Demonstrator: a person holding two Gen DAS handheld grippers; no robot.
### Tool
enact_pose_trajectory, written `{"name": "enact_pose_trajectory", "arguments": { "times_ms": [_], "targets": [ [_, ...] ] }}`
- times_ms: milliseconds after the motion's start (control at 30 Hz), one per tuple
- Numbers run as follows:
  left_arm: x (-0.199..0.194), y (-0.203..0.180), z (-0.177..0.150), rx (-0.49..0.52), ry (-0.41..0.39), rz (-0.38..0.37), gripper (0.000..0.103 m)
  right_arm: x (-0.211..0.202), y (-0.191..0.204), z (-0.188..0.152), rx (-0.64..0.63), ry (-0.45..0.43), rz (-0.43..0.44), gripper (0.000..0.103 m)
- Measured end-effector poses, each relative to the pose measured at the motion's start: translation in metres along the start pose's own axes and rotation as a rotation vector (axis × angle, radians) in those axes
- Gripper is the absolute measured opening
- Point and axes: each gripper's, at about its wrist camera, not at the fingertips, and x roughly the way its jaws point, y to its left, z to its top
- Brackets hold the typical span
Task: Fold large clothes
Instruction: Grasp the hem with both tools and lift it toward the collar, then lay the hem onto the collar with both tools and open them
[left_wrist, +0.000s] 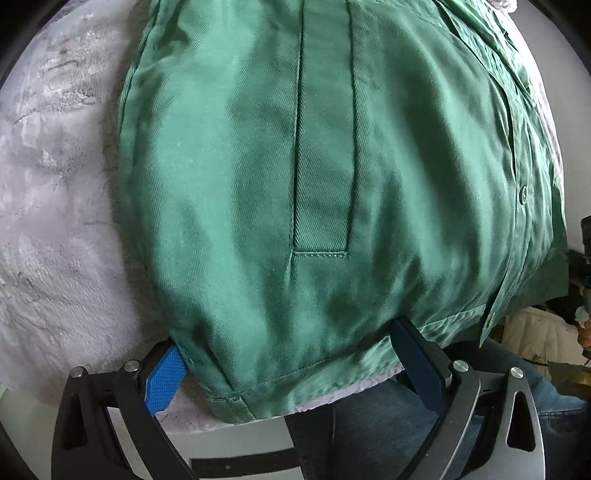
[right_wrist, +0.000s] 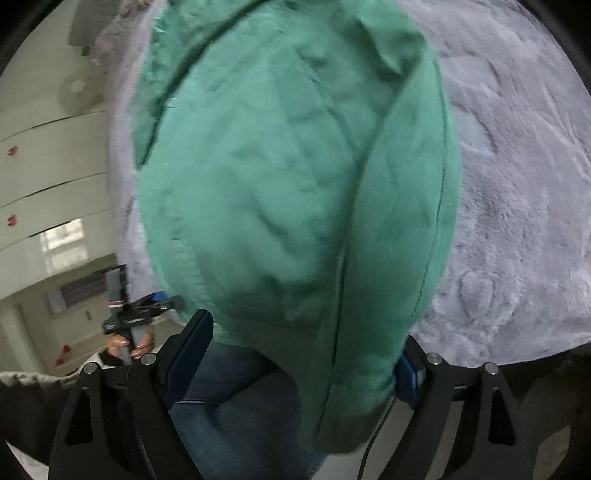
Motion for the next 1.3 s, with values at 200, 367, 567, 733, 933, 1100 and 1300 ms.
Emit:
{"name": "enact_pose_trajectory", "arguments": {
  "times_ms": [200, 367, 567, 733, 933, 1100, 1300],
  "targets": [
    [-0.013, -0.013, 0.001, 0.007, -0.017, -0.018, 0.022, 0.017, -0.014, -0.005, 0.073, 0.063, -0.097, 0.037],
    [-0.040, -0.006, 0.003, 0.000, -0.027, -0.164, 0.012, 0.006, 0.010, -0.007, -0.005, 0.042, -0.017, 0.011],
    [-0.111, 0.004, 0.024, -0.045, -0.155, -0.366, 0.011, -0.037, 0.046, 0.007, -0.032, -0.102, 0.265, 0.010],
    [-0.174, 0.013, 0.080, -0.067, -0.360, -0.464, 0.011, -0.077, 0.080, 0.053, -0.071, -0.267, 0.421, 0.010],
    [-0.193, 0.006, 0.180, -0.072, -0.528, -0.380, 0.011, -0.094, 0.113, 0.157, -0.063, -0.408, 0.462, 0.010],
    [-0.160, 0.007, 0.264, -0.140, -0.582, -0.276, 0.011, -0.073, 0.093, 0.258, 0.054, -0.476, 0.413, 0.010],
    [-0.112, 0.006, 0.320, -0.174, -0.564, -0.153, 0.011, -0.026, 0.064, 0.318, 0.149, -0.478, 0.330, 0.010]
  ]
}}
